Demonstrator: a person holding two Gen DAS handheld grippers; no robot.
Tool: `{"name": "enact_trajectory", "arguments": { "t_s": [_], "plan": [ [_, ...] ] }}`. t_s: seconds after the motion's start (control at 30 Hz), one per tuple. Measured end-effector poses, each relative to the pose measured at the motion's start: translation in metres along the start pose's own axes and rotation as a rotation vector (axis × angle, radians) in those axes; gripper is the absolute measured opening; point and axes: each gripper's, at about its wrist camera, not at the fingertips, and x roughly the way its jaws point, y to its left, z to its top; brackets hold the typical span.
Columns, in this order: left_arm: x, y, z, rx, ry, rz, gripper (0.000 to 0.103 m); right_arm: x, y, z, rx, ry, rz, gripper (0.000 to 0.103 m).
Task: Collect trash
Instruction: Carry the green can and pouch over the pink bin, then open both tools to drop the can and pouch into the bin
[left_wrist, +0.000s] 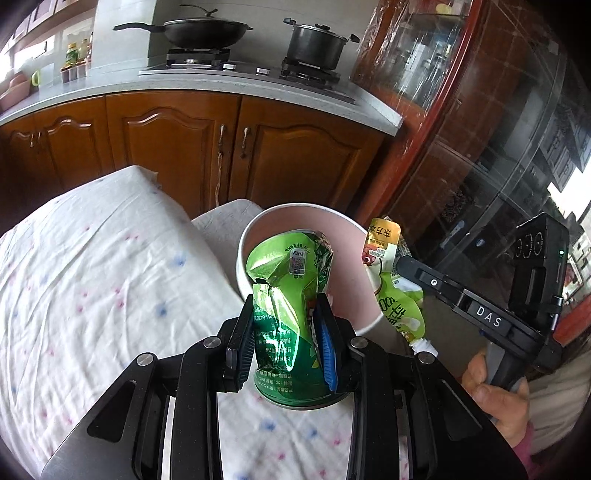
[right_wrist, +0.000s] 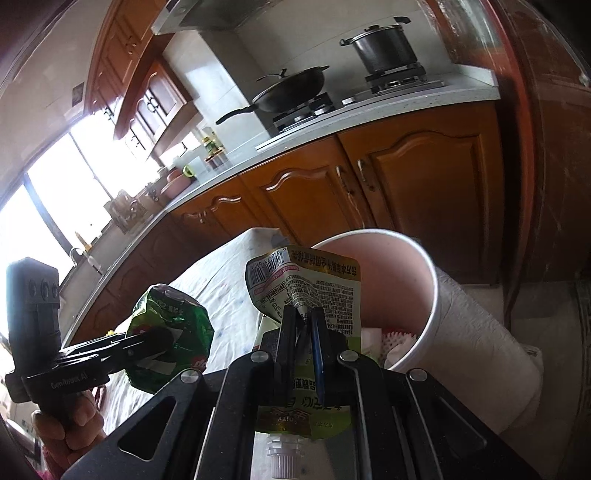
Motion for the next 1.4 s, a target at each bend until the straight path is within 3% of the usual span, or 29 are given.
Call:
{"name": "enact_trajectory", "arguments": {
  "t_s": [0.4,1.2,1.3,1.37,1.4],
  "plan": [
    [0.053,-0.018,0.029,0.032,0.087,0.032,0.028,0.021,-0.014,0.019,0.005,0.043,-0.063,0.008],
    [0.122,-0.019,0.037,0.034,0.209,0.080,0.028,0.066,-0.036,0.030,0.006,0.152,-0.103,0.007],
    [0.123,-0.020,0.037,0.033,0.212,0.077,0.036,0.067,-0.036,0.029,0.002,0.160,-0.106,0.007],
    [0.120,-0.021,0.037,0.038,0.198,0.087,0.054,0.066,-0.036,0.029,0.003,0.157,-0.104,0.012],
    [0.118,-0.021,0.037,0.041,0.191,0.092,0.056,0.065,-0.035,0.029,0.003,0.155,-0.105,0.012]
  ]
}}
